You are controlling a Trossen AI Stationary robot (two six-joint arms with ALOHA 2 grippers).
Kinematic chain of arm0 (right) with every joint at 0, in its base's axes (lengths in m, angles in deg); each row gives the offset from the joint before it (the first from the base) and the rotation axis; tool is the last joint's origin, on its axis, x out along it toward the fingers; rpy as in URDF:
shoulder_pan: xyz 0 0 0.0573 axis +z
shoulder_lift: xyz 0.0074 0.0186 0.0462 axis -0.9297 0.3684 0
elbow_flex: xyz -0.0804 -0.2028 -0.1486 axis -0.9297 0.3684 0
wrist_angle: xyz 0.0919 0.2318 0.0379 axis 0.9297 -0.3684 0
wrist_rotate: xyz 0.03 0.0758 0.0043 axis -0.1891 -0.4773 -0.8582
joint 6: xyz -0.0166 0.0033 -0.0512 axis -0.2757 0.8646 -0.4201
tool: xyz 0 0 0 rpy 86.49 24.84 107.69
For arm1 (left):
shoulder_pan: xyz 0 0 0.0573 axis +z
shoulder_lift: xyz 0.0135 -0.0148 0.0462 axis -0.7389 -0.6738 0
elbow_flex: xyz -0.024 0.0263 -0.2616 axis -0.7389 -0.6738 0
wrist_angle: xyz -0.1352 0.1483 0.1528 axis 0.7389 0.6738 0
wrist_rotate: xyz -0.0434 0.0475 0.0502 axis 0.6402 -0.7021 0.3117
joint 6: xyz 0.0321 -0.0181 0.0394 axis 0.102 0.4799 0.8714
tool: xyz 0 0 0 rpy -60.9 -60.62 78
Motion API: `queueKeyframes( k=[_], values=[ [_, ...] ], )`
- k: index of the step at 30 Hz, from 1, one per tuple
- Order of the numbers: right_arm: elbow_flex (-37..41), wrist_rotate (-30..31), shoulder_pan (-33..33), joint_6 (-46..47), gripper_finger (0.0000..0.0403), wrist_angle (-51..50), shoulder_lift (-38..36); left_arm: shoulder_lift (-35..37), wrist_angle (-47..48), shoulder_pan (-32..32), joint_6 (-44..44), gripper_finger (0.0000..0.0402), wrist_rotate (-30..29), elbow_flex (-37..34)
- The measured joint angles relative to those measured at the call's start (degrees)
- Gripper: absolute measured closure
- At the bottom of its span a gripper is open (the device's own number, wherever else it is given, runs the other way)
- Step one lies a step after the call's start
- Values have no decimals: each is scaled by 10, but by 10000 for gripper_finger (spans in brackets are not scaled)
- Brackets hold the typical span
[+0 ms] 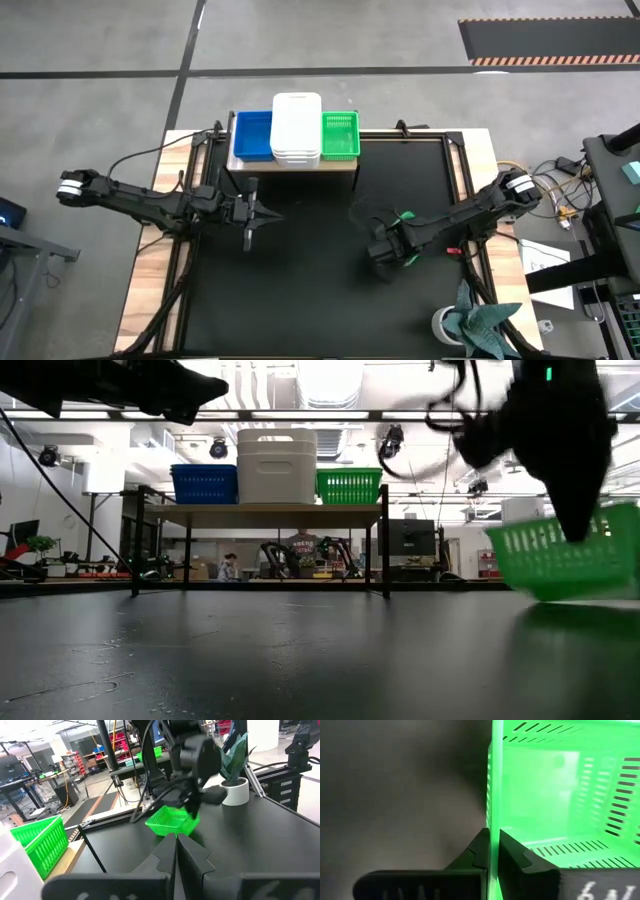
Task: Stack baskets on shelf by color
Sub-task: Stack the green bin on top of the green bin on the shelf
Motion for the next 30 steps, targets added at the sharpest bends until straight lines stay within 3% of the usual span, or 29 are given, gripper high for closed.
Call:
queueKeyframes(
  k=[6, 13, 20, 25, 30],
  values=[
    [-109, -4, 24, -243, 394, -34, -2, 0, 0, 0, 1, 402, 0, 0],
    [-284, 87, 27, -375, 394, -165, -2, 5, -1, 0, 10, 402, 0, -1],
    [-417, 209, 17, -540, 394, -189, -2, 5, -1, 0, 10, 402, 0, -1],
    [-485, 262, -29, -648, 394, -186, -2, 5, -1, 0, 10, 402, 0, -1],
    [-515, 256, -119, -720, 394, -169, -2, 5, -1, 0, 10, 402, 0, -1]
  ],
)
